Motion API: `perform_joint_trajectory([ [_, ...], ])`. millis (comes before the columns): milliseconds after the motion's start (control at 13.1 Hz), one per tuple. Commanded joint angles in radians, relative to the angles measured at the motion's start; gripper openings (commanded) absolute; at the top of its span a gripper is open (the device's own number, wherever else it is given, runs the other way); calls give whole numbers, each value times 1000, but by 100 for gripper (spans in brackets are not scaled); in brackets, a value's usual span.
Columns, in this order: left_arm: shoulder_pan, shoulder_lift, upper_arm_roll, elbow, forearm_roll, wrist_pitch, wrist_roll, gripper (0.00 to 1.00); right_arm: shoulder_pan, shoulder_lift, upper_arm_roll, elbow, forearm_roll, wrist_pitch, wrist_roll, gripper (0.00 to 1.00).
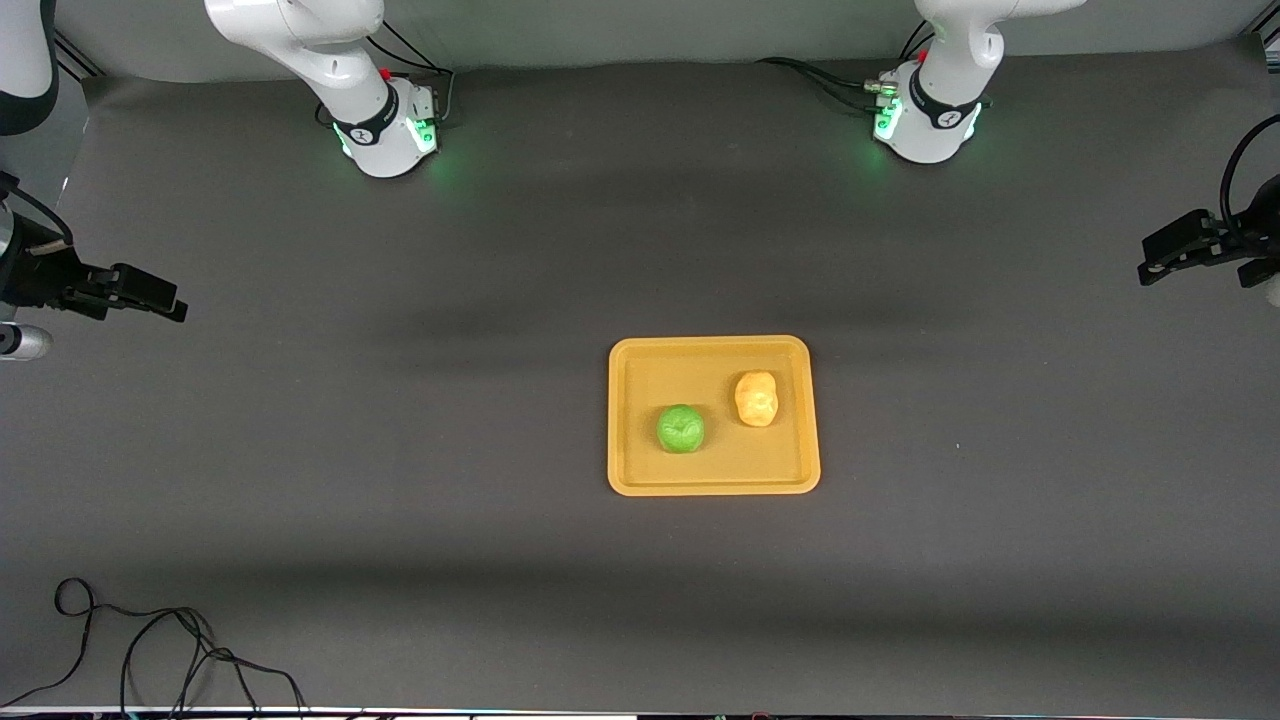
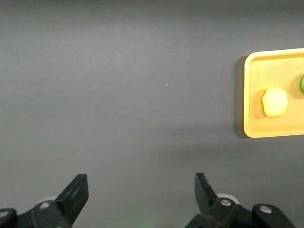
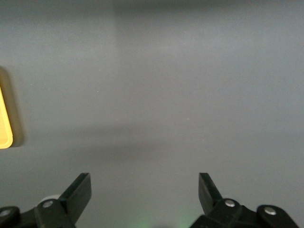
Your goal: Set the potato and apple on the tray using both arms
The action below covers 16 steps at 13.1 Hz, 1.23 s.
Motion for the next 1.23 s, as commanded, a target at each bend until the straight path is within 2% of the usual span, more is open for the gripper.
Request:
perform_joint_trajectory([
  [0,-7,-10,4,-4,-1,-10,-7,99,-13,-10,-5,9,21,-21,-28,100],
  [1149,-4,-10,4,-4,-3,-13,-4,99,-3,7,-8,41,10,-22,-25,100],
])
